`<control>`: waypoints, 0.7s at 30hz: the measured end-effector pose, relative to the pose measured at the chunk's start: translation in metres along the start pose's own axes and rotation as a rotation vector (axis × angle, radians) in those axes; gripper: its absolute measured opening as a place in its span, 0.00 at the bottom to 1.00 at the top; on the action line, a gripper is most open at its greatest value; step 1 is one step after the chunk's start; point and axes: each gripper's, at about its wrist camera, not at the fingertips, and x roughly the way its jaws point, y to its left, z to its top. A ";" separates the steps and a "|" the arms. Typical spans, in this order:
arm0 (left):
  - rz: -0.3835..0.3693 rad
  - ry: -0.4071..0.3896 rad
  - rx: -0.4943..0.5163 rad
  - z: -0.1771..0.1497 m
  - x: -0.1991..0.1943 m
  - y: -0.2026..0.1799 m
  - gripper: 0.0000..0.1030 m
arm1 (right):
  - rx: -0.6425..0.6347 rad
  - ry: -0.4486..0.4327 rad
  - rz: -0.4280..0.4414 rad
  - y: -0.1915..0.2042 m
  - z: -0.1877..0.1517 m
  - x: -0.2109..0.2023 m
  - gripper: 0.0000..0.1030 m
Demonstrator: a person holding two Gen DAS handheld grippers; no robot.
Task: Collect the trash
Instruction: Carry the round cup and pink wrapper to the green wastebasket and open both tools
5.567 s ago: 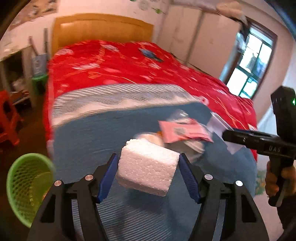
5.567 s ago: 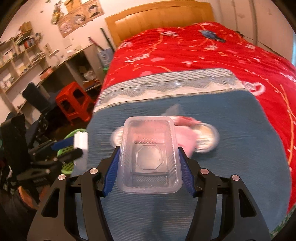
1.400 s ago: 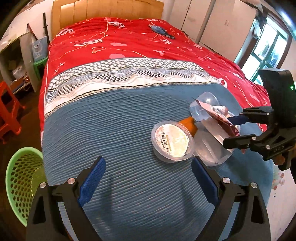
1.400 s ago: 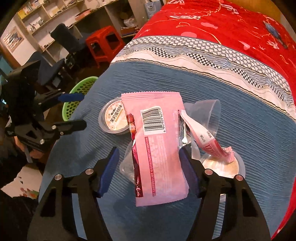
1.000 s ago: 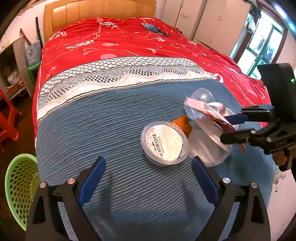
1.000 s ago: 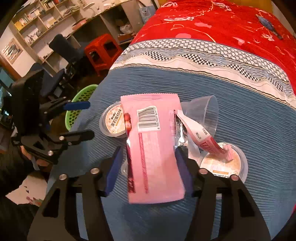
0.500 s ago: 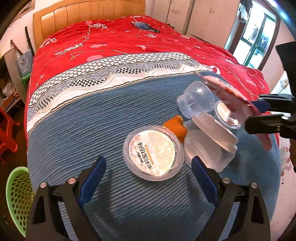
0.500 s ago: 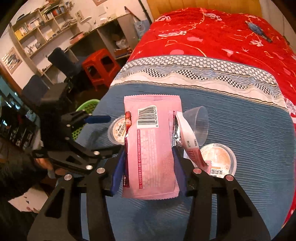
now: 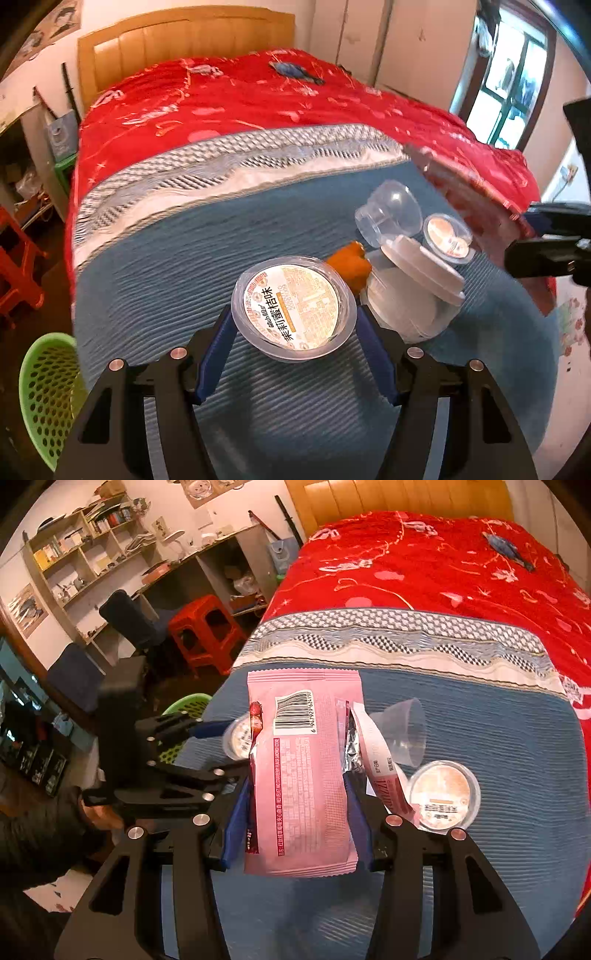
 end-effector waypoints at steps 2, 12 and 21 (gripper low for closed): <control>0.020 -0.018 -0.020 -0.004 -0.017 0.009 0.62 | -0.008 -0.003 0.008 0.009 0.000 0.001 0.47; 0.196 -0.086 -0.156 -0.048 -0.099 0.092 0.62 | -0.072 0.013 0.083 0.073 0.014 0.034 0.47; 0.327 -0.026 -0.344 -0.097 -0.115 0.188 0.62 | -0.116 0.049 0.159 0.127 0.024 0.076 0.47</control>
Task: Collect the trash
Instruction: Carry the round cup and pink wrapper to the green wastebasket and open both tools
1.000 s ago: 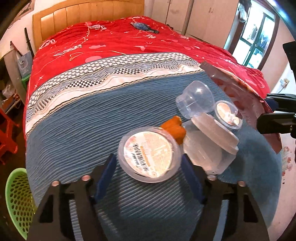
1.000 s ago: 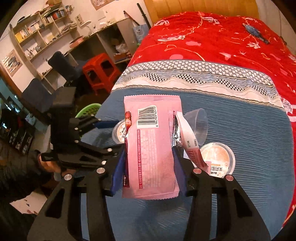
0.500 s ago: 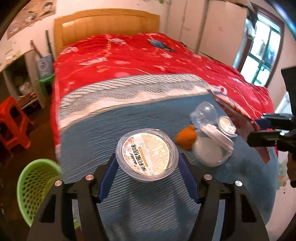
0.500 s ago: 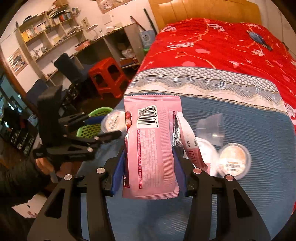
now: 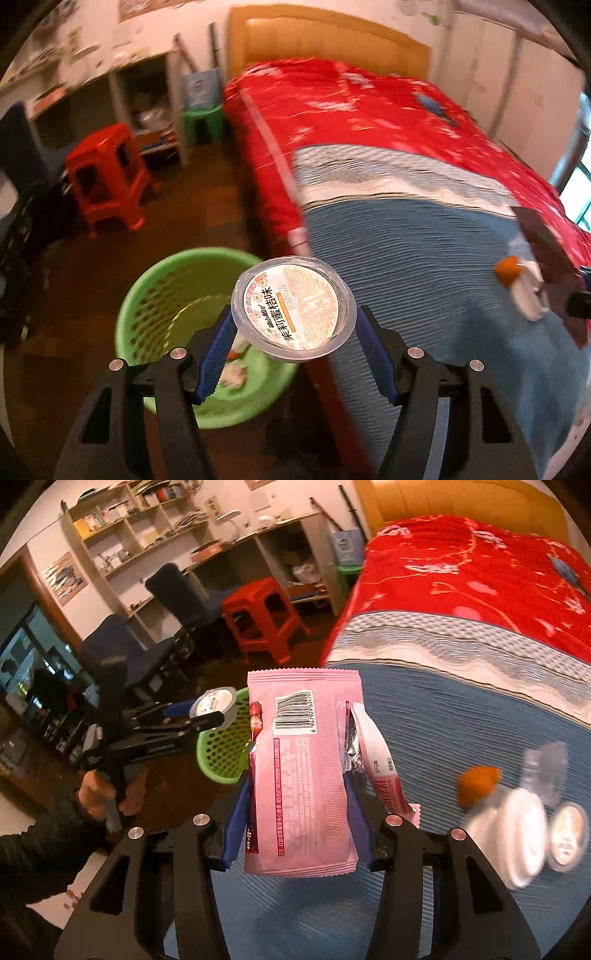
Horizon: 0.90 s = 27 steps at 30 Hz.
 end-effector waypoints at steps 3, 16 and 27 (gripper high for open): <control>0.021 0.030 -0.045 -0.005 0.011 0.027 0.62 | -0.004 0.017 0.009 0.012 0.004 0.016 0.47; 0.057 0.079 -0.206 -0.023 0.035 0.088 0.77 | -0.009 0.071 0.057 0.052 0.022 0.081 0.48; 0.081 0.025 -0.283 -0.044 -0.001 0.122 0.81 | -0.012 0.132 0.080 0.086 0.044 0.151 0.49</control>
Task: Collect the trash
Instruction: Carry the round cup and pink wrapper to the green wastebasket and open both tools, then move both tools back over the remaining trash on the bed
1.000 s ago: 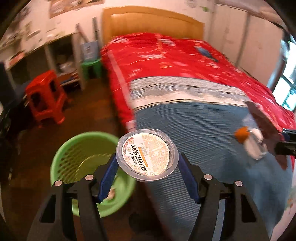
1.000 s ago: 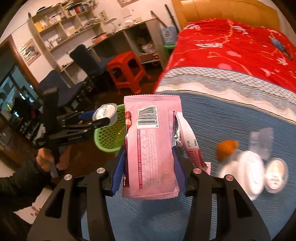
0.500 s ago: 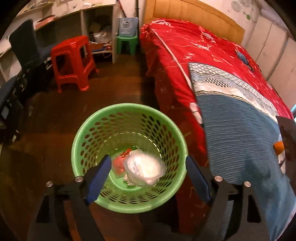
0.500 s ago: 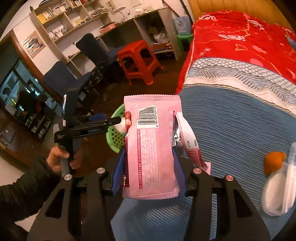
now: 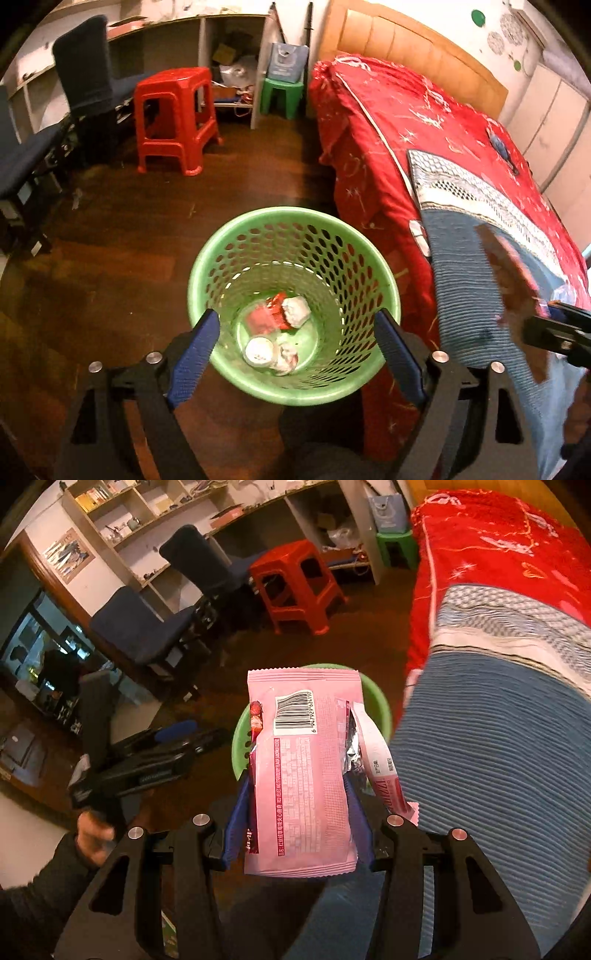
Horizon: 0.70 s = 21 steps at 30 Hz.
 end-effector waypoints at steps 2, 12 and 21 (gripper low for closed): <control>0.004 -0.007 -0.016 -0.003 -0.006 0.008 0.82 | -0.003 0.008 -0.007 0.007 0.006 0.013 0.49; 0.019 -0.015 -0.072 -0.010 -0.014 0.033 0.82 | 0.011 0.028 -0.014 0.028 0.019 0.057 0.66; -0.003 -0.023 -0.064 -0.011 -0.020 0.020 0.82 | 0.001 -0.014 -0.036 0.029 0.013 0.032 0.71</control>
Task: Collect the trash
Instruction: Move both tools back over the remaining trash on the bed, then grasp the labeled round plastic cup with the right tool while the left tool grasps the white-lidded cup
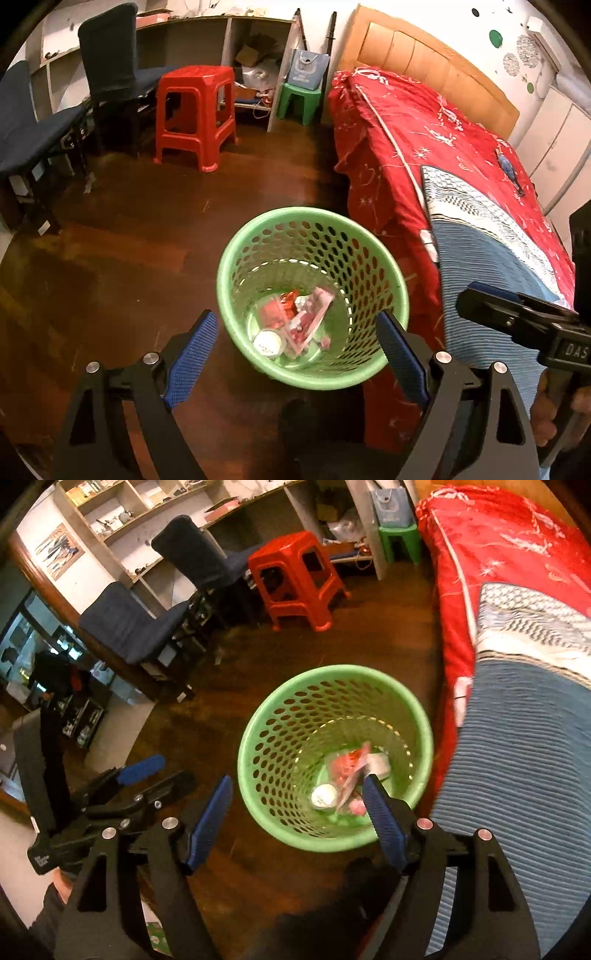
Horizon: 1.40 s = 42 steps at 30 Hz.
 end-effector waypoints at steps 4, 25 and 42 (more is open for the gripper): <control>-0.022 -0.008 0.026 0.001 -0.005 -0.018 0.82 | -0.007 -0.040 -0.043 -0.013 -0.009 -0.031 0.74; -0.180 0.007 0.265 -0.012 -0.017 -0.170 0.83 | 0.200 -0.194 -0.403 -0.168 -0.122 -0.218 0.75; -0.239 0.042 0.392 -0.026 -0.013 -0.252 0.83 | 0.401 -0.146 -0.587 -0.295 -0.176 -0.258 0.75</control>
